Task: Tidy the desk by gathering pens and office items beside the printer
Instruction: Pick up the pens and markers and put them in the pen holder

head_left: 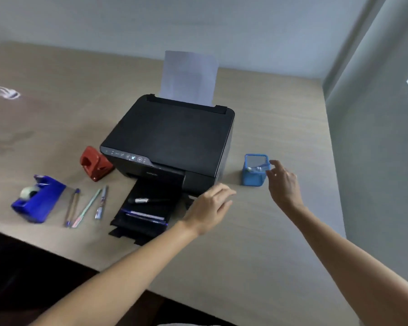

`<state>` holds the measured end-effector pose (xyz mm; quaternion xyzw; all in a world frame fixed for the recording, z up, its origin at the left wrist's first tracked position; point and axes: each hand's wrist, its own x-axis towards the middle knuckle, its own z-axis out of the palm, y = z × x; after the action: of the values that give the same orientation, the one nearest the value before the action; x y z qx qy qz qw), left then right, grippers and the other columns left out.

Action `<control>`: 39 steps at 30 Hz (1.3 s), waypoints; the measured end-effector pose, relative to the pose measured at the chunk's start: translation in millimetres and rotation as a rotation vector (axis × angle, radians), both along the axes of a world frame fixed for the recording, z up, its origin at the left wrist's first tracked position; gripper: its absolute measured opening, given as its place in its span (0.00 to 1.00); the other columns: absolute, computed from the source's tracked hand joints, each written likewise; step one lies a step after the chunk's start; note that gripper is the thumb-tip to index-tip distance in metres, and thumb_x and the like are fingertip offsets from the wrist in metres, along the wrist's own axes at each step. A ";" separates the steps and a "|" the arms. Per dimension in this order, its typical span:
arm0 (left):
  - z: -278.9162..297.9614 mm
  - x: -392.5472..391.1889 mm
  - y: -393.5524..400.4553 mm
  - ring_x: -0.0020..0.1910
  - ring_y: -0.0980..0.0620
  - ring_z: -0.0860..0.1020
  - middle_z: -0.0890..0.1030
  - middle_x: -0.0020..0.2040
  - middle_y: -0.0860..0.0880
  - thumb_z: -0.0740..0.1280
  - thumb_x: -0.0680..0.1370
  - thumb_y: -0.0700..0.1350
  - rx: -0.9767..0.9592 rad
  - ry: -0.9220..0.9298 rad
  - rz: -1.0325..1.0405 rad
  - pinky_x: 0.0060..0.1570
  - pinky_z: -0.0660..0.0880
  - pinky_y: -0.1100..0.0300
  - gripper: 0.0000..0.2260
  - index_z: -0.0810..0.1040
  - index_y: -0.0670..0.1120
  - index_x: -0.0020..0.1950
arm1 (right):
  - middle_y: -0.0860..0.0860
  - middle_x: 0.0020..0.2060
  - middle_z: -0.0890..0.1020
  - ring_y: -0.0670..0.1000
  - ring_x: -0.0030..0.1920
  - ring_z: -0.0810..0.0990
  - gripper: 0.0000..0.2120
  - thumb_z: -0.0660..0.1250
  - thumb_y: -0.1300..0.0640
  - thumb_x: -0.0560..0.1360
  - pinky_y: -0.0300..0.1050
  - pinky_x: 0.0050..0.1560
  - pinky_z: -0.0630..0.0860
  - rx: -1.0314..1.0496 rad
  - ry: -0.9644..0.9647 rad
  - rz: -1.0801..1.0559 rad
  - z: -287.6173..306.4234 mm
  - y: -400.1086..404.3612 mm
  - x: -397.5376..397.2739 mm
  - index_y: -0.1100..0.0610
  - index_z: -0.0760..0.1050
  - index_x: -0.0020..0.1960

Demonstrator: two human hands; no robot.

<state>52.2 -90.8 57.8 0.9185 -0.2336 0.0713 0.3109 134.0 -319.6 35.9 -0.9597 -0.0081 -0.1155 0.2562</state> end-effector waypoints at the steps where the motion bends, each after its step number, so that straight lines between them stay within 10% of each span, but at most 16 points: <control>1: -5.3 -13.5 23.9 0.49 0.54 0.79 0.80 0.52 0.50 0.66 0.78 0.40 -0.003 0.006 0.046 0.49 0.78 0.58 0.08 0.80 0.44 0.56 | 0.59 0.52 0.82 0.66 0.42 0.80 0.11 0.61 0.63 0.77 0.55 0.39 0.78 0.018 -0.026 0.025 -4.1 9.4 -9.3 0.60 0.73 0.59; 7: -32.7 -19.8 170.3 0.43 0.44 0.82 0.82 0.46 0.43 0.67 0.77 0.35 0.096 0.181 0.457 0.45 0.77 0.54 0.05 0.83 0.39 0.49 | 0.56 0.44 0.81 0.59 0.36 0.81 0.07 0.62 0.59 0.78 0.46 0.34 0.77 -0.017 -0.012 0.518 -27.9 87.4 -85.6 0.59 0.76 0.53; 12: -61.6 24.7 228.5 0.55 0.39 0.78 0.78 0.54 0.36 0.72 0.74 0.36 0.265 0.434 0.334 0.57 0.73 0.54 0.12 0.80 0.34 0.56 | 0.58 0.40 0.77 0.62 0.33 0.76 0.09 0.60 0.57 0.80 0.52 0.30 0.76 -0.109 0.101 0.681 -41.5 179.2 -105.8 0.62 0.74 0.46; 17: -77.1 50.1 250.6 0.55 0.36 0.77 0.76 0.57 0.37 0.67 0.78 0.40 0.408 0.463 0.178 0.56 0.75 0.45 0.12 0.73 0.37 0.59 | 0.56 0.51 0.75 0.60 0.42 0.78 0.11 0.57 0.54 0.81 0.55 0.41 0.79 -0.186 0.260 0.586 -44.8 257.2 -89.8 0.59 0.72 0.56; 23: -69.4 32.7 274.6 0.44 0.35 0.79 0.79 0.44 0.36 0.61 0.82 0.39 0.145 0.465 0.199 0.39 0.71 0.50 0.05 0.68 0.37 0.53 | 0.55 0.55 0.74 0.63 0.46 0.80 0.12 0.60 0.51 0.79 0.56 0.42 0.79 -0.304 0.436 0.469 -53.2 291.2 -74.2 0.57 0.71 0.58; 27: -65.2 10.5 289.6 0.56 0.42 0.79 0.81 0.55 0.39 0.66 0.79 0.41 0.094 0.510 0.085 0.53 0.75 0.53 0.09 0.71 0.37 0.54 | 0.56 0.55 0.74 0.62 0.47 0.80 0.12 0.59 0.52 0.80 0.54 0.41 0.77 -0.377 0.436 0.413 -55.0 298.2 -71.8 0.59 0.70 0.57; 39: -94.4 13.0 290.7 0.55 0.48 0.74 0.73 0.55 0.46 0.63 0.79 0.43 0.502 0.250 -0.157 0.54 0.76 0.52 0.07 0.73 0.43 0.56 | 0.61 0.48 0.79 0.65 0.45 0.78 0.05 0.56 0.59 0.81 0.54 0.39 0.69 -0.186 0.529 0.213 -49.1 231.3 -109.3 0.60 0.67 0.52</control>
<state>65.2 199.9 -36.6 0.9475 -0.2742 -0.1267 0.1047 24.7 -88.4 -13.2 -0.9695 -0.0522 0.1673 0.1712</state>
